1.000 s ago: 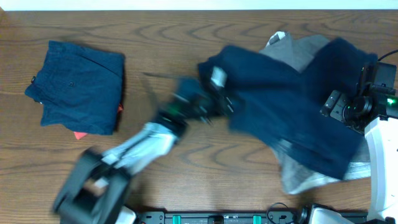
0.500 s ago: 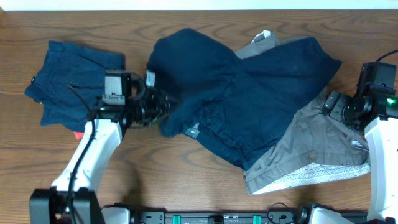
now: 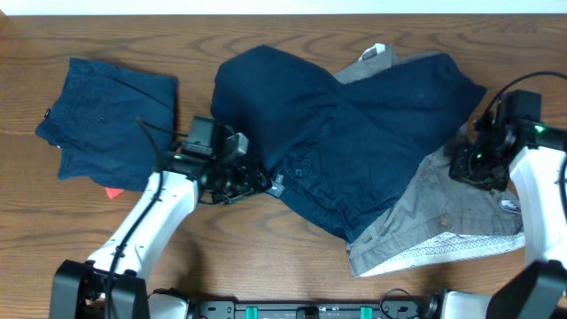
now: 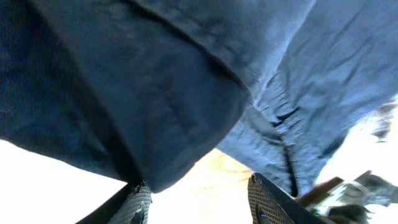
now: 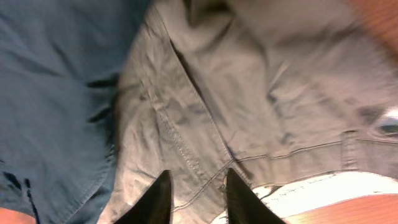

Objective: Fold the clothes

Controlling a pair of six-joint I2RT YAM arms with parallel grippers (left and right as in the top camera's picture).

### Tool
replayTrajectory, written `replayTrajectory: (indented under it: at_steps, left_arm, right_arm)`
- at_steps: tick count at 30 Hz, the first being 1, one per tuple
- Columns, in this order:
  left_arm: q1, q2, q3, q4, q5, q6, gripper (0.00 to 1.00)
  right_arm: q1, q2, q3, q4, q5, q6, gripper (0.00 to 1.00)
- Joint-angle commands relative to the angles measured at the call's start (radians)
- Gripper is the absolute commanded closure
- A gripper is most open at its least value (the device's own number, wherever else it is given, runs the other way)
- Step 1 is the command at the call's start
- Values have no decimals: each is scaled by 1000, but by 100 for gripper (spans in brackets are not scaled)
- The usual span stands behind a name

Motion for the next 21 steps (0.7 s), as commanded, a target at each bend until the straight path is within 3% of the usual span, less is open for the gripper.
replayTrajectory:
  at_steps: [1, 6, 8, 14, 21]
  left_arm:
    - [-76, -11, 10, 18, -102, 9, 48]
    - [-164, -14, 11, 32, -248, -25, 50]
    - [-161, -27, 16, 27, -286, -25, 56]
    - [-109, -127, 103, 36, -442, -25, 57]
    - [-132, -182, 132, 124, -349, -65, 57]
  right_arm:
    - [4, 42, -55, 15, -34, -2, 82]
    - [4, 74, -159, 111, -118, -3, 80]
    - [4, 81, -191, 151, -133, -3, 79]
    - [4, 91, -311, 343, -186, -3, 78]
    - [10, 94, -429, 643, -289, -33, 79]
